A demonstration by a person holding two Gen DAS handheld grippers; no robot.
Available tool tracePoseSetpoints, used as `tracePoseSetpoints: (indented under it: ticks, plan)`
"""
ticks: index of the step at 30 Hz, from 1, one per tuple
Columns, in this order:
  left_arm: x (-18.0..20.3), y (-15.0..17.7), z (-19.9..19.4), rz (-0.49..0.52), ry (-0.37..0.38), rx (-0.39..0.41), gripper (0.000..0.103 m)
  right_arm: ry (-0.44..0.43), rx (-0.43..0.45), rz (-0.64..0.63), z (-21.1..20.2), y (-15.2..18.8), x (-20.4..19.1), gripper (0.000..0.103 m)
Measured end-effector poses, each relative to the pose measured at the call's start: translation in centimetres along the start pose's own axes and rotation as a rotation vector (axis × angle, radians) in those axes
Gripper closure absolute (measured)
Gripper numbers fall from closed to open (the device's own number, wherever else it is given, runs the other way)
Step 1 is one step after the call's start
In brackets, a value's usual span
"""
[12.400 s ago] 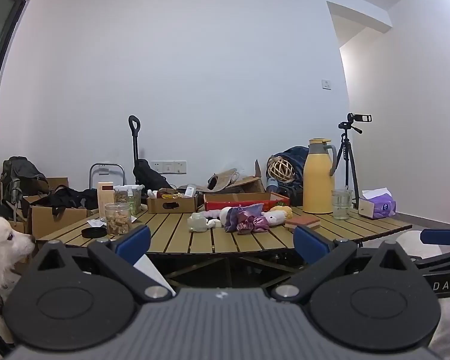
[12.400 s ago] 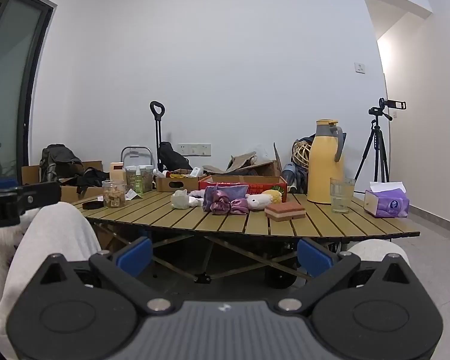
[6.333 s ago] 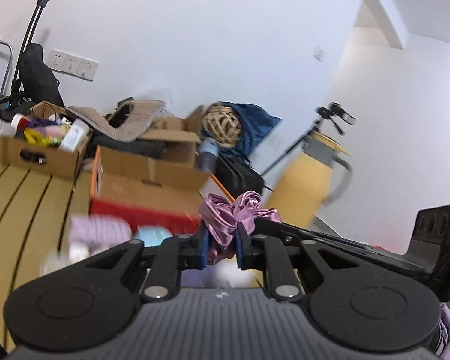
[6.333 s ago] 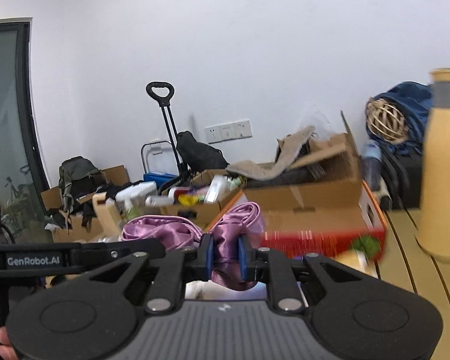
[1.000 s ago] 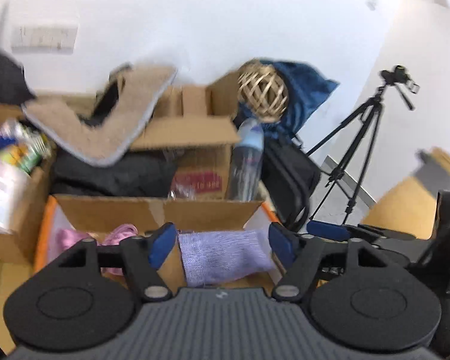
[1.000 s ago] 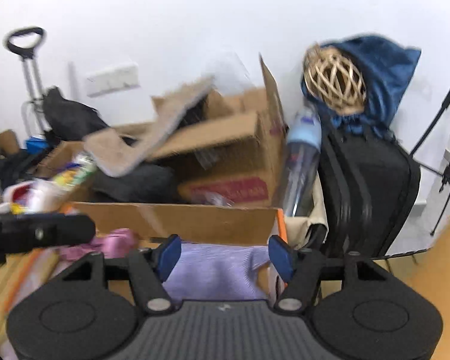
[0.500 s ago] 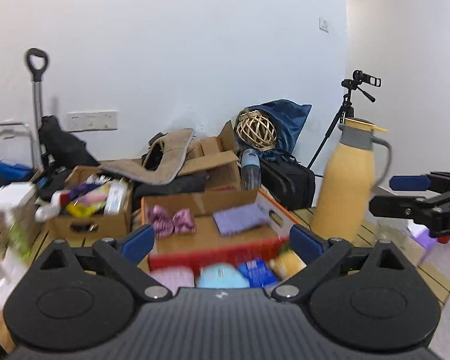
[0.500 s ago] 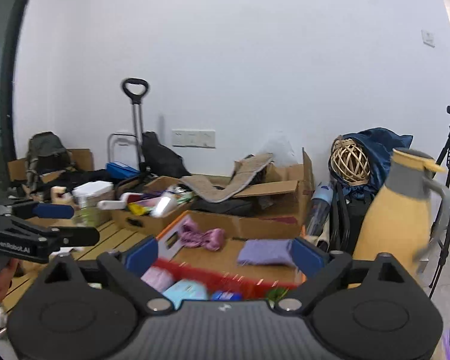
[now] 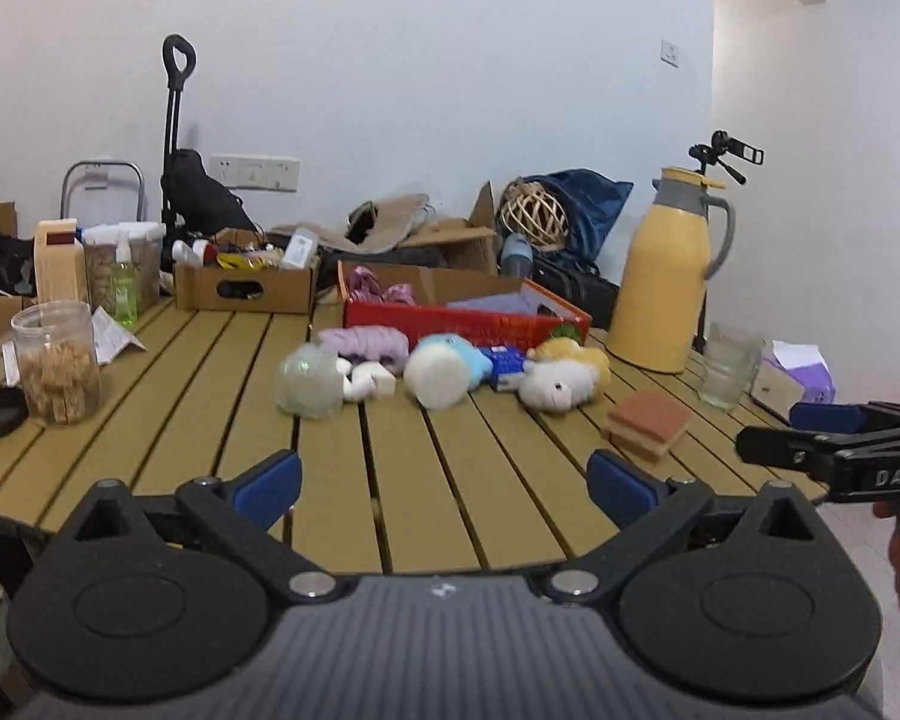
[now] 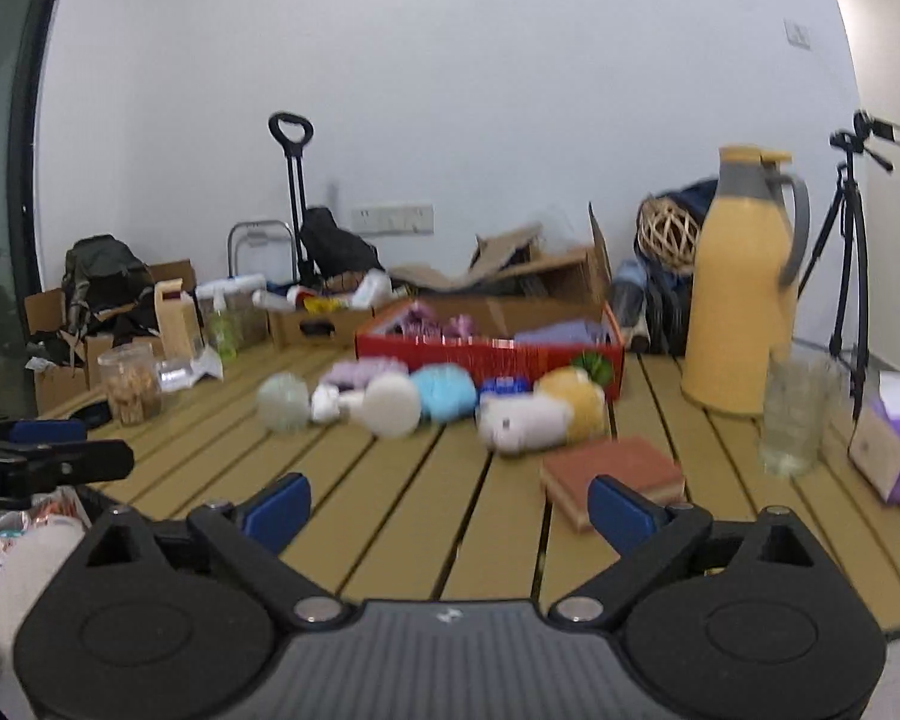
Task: Organize soft objects
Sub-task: 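Move both tools back over the table items, then close both grippers on the orange-red sponge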
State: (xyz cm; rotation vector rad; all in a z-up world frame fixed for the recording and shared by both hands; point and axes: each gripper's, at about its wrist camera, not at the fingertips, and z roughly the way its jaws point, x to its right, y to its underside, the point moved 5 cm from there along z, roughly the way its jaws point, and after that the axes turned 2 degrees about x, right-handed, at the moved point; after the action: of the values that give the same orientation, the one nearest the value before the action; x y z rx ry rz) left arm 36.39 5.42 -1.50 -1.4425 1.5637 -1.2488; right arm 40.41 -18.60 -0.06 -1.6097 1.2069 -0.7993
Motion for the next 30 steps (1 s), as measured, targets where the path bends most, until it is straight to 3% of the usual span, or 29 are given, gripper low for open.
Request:
tracePoseSetpoints:
  ticks: [4, 8, 14, 18, 25, 26, 27, 29, 30]
  plan:
    - [0.2, -0.1, 1.2, 0.009, 0.000, 0.000, 0.000, 0.029, -0.010, -0.029, 0.7, 1.0, 0.1, 0.004]
    - [0.5, 0.6, 3.6, -0.001, 0.011, -0.048, 0.000, 0.057, -0.018, 0.024, 1.8, 2.2, 1.4, 0.004]
    - [3.1, 1.3, 9.1, 0.032, 0.054, -0.123, 0.000, 0.108, -0.034, 0.108, 4.8, 2.9, 5.7, 0.006]
    - [5.7, 0.8, 13.1, 0.046, 0.071, -0.142, 0.000, 0.150, -0.033, 0.131, 8.0, 2.0, 9.6, 0.007]
    - [9.8, 0.0, 17.6, 0.024, 0.137, -0.142, 0.001, 0.115, -0.068, 0.239, 16.1, -0.3, 16.0, 0.015]
    - [10.0, 0.0, 18.0, 0.022, 0.141, -0.144, 0.004, 0.108, -0.082, 0.244, 16.9, -0.3, 16.3, 0.025]
    - [10.2, 0.2, 18.4, 0.018, 0.145, -0.148, 0.007, 0.080, -0.106, 0.259, 17.7, 0.0, 16.4, 0.043]
    - [9.8, 0.5, 18.9, 0.009, 0.147, -0.168, 0.011, -0.033, -0.176, 0.308, 17.7, 0.8, 15.3, 0.062]
    - [9.4, 0.7, 19.2, 0.002, 0.146, -0.175, 0.017, -0.124, -0.164, 0.303, 17.0, 0.9, 14.1, 0.066]
